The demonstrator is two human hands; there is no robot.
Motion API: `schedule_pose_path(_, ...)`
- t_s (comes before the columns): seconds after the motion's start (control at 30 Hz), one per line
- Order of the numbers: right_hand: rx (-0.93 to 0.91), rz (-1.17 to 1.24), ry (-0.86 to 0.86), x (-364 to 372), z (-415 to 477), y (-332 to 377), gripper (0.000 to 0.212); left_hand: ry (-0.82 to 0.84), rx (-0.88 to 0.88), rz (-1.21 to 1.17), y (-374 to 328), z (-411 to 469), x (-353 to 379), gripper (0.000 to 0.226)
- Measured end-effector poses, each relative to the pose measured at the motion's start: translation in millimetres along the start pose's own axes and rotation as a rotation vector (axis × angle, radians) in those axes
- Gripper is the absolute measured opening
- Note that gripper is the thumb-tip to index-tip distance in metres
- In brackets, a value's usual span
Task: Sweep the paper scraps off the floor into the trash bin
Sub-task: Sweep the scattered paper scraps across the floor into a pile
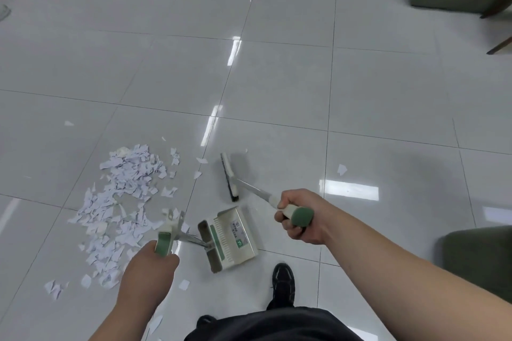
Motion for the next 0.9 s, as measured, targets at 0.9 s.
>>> schedule_pose_path(0.9,-0.108,-0.336,-0.334,-107.9,22.8,26.7,0.016,0.045,0.018,-0.034,-29.0,28.0,24.3,0.015)
Point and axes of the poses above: each hand's wrist, its own z-axis towards the middle knuckle, its own x-axis out of the palm, y = z × x, the point moved 10 cm from there along z, towards the middle knuckle, and after that the axes turned 9 degrees about -x, right-handed, at the moved point
